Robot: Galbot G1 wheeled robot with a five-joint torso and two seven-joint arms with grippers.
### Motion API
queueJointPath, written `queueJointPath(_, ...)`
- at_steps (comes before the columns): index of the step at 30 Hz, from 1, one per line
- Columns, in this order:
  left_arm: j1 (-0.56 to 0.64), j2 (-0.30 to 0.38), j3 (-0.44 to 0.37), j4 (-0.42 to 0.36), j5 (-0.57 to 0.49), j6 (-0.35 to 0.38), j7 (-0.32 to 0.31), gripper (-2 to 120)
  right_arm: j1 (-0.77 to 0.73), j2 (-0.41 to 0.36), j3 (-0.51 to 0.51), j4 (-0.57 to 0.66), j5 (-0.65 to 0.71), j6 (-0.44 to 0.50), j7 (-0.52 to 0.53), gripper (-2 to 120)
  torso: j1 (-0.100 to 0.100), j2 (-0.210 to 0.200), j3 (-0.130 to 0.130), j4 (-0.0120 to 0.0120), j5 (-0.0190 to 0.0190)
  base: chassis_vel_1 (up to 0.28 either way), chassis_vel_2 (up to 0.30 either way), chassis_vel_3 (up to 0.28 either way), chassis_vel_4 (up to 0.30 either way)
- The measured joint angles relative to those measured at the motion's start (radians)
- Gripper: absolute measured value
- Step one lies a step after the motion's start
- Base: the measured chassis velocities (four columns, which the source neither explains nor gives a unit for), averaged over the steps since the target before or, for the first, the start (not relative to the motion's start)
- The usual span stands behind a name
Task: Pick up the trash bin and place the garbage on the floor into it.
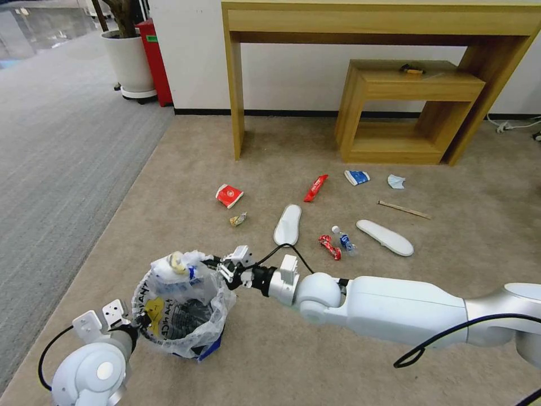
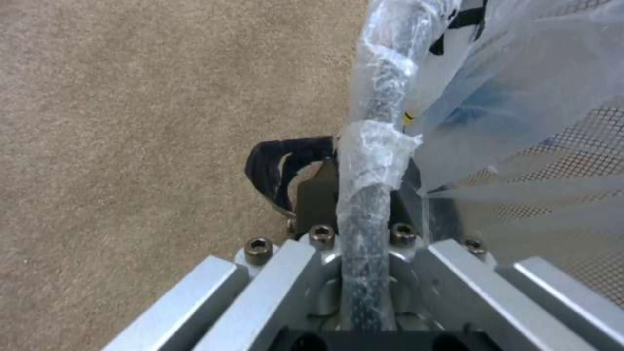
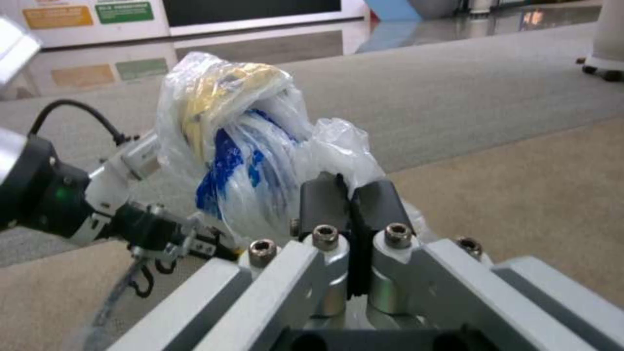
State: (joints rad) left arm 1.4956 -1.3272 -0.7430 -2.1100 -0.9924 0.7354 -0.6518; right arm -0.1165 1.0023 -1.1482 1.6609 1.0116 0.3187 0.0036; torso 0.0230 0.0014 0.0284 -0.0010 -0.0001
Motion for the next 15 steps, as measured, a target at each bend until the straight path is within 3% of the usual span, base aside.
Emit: queueJointPath(15, 0.011, -0.01, -0.017, -0.015, -0.003, 0.0, 0.0, 0, -0.05, 0.106, -0.044, -0.073, -0.032, -0.008, 0.059, 0, 0.0, 0.0, 0.0, 0.0004, 0.0001, 0.0, 0.0, 0.0, 0.0)
